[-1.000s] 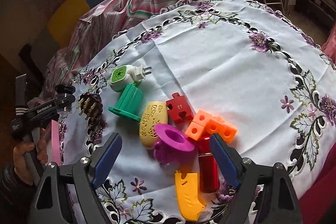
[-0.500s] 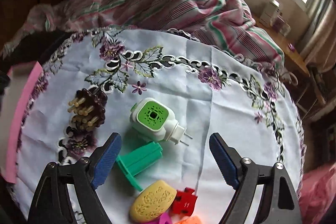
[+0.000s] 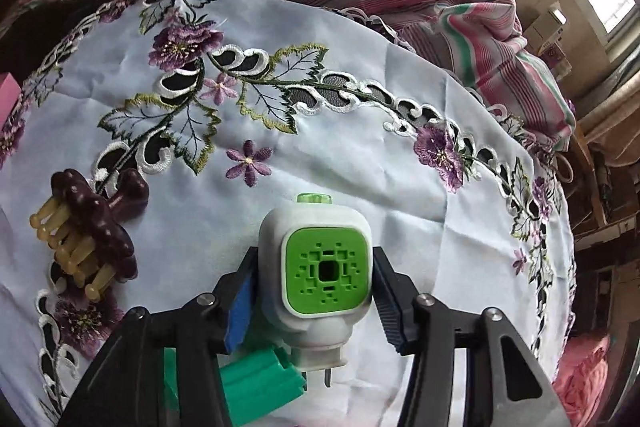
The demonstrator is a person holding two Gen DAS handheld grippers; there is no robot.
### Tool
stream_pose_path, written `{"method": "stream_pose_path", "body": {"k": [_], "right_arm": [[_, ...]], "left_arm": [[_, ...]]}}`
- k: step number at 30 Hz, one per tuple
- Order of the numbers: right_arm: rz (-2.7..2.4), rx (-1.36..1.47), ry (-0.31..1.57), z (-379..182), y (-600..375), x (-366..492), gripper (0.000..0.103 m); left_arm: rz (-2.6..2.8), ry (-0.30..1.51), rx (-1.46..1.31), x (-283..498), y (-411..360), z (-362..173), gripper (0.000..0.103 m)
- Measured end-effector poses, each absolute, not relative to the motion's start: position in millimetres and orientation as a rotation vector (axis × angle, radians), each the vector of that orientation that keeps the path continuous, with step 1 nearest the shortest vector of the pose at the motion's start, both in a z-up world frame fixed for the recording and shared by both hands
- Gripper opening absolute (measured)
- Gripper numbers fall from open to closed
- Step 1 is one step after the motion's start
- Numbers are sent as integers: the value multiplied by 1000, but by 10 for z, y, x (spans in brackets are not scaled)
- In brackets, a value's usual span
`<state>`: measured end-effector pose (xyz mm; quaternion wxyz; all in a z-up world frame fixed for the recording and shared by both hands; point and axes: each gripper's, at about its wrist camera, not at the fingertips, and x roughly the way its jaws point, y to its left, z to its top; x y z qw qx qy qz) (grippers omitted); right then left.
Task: Organize rigid objects
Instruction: 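Carry the cup with the left gripper while the right gripper grasps the white-green plug device, then lower the cup into the tray and open the left gripper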
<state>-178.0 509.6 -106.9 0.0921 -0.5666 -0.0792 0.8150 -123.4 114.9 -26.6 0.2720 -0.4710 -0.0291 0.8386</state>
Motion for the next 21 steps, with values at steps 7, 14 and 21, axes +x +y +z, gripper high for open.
{"method": "stream_pose_path", "body": {"k": [7,14,21], "right_arm": [[2469,-1484,-113,-622,5065,-1602,53],[2602,-1424,125,-168,4652,-1162,53],[2648,-1596,224,-644,3805,-552,53]], "left_arm": [[2291,-113,-1270,-1139,947,-260,43],[2338,-175,-1273,-1227,626,-263,43],[2390,-117,-1293,-1502,507,-337,43]]}}
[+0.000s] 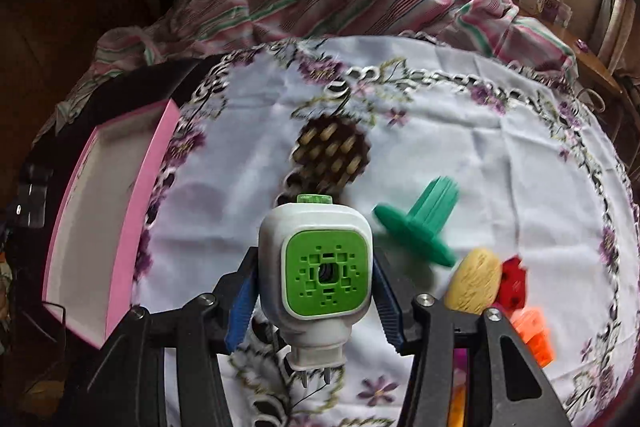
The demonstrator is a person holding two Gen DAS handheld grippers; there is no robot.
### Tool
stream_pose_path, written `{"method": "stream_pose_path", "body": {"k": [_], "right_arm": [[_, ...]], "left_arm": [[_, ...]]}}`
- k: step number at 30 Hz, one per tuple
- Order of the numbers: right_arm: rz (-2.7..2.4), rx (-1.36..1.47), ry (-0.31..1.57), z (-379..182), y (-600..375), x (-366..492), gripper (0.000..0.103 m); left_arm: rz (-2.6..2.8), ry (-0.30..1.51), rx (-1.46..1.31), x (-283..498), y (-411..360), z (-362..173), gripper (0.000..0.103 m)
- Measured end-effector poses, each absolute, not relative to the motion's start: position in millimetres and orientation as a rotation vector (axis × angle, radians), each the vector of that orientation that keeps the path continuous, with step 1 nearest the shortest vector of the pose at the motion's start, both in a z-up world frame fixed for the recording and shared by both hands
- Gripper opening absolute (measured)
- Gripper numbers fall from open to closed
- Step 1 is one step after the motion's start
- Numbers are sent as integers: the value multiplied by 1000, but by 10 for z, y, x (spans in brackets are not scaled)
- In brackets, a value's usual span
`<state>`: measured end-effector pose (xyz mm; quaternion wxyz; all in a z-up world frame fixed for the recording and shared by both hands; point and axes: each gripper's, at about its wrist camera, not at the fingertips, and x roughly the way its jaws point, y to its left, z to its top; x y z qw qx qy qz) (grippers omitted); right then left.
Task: Organize rigid objects
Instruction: 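Lower the cup into the tray and open the left gripper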
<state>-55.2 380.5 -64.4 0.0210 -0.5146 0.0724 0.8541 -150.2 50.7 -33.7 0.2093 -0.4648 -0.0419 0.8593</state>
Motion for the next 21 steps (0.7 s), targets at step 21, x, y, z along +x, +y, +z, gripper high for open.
{"method": "stream_pose_path", "body": {"k": [21], "right_arm": [[2637,-1607,206,-1030,3632,-347,53]], "left_arm": [[2459,-57,-1451,-1976,676,-784,57]]}}
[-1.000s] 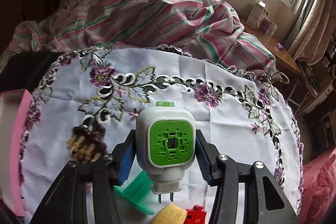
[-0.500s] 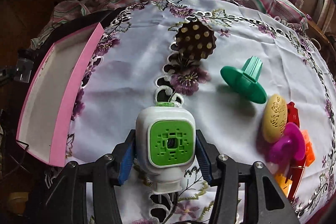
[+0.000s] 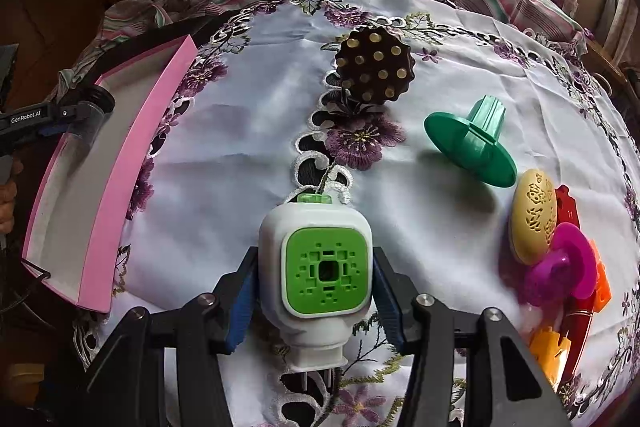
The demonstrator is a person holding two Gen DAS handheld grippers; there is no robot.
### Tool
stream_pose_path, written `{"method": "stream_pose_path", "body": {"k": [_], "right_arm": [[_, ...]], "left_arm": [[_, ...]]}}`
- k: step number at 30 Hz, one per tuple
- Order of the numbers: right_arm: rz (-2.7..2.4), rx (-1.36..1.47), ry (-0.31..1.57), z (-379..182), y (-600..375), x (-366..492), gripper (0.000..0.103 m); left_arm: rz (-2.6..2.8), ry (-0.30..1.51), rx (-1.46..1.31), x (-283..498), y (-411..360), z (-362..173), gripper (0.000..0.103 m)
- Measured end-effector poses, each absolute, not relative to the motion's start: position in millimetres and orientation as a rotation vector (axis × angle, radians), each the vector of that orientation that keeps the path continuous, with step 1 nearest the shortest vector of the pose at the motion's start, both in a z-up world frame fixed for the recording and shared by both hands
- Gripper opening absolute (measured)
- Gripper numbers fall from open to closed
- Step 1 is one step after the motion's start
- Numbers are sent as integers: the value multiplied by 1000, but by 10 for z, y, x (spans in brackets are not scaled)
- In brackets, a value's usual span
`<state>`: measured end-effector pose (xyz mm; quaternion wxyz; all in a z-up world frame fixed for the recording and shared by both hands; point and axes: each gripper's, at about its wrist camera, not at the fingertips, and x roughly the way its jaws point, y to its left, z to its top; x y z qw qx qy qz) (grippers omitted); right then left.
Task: Organize rigid objects
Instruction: 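Lower the cup into the tray and open the left gripper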
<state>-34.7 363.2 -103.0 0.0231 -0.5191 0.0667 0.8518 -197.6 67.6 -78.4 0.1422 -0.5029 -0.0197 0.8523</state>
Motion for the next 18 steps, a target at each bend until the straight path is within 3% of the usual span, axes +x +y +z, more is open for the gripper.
{"method": "stream_pose_path", "body": {"k": [18], "right_arm": [[2587,-1576,212,-1033,3577,-318,53]], "left_arm": [[2592,-90,-1234,-1098,395,-269,66]]}}
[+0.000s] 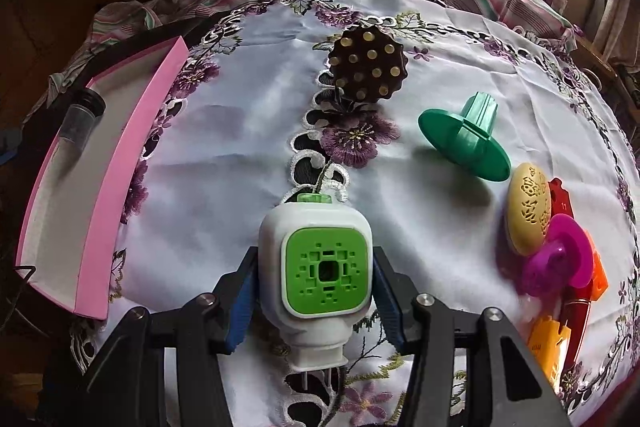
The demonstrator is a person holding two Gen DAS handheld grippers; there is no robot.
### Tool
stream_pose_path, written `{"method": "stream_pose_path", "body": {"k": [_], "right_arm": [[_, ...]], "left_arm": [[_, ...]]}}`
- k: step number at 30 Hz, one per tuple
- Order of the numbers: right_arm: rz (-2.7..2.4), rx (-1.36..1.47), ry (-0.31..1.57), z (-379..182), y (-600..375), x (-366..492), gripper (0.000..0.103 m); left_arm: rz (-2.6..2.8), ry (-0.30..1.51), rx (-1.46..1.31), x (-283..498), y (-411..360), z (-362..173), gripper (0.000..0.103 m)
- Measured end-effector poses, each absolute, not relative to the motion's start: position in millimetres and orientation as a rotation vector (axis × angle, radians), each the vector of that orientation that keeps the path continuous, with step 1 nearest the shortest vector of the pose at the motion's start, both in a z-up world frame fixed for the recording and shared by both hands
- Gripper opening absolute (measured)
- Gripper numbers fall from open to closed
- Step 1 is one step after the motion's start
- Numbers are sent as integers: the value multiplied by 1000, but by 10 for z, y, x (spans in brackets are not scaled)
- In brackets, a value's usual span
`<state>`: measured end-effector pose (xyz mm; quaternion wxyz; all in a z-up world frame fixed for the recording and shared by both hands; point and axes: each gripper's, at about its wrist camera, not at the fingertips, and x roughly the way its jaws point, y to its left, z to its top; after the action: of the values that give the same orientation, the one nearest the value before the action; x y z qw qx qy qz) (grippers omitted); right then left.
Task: Organize rigid objects
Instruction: 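Lower the cup into the tray and open the left gripper, then carry the plug device into the tray and open the right gripper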
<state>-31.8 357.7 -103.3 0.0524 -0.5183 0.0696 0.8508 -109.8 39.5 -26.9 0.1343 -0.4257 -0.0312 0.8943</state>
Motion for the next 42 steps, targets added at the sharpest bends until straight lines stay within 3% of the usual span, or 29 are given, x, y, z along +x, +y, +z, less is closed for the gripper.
{"method": "stream_pose_path", "body": {"k": [8,24,38,42], "right_arm": [[2553,-1556,211,-997,3477,-290,53],[2741,-1422,182,-474,2731,-341,53],[2853,-1509,54,-402,1883,-703,53],[2803,-1587,98,-474,1796,-949,53]], "left_arm": [[2734,24,-1114,-635,251,-82,85],[2754,-17,-1111,-319,14,-136,93],[2784,-9,-1114,-266,-127,-166,93],[2797,-31,-1115,-267,-212,-155,93]]}}
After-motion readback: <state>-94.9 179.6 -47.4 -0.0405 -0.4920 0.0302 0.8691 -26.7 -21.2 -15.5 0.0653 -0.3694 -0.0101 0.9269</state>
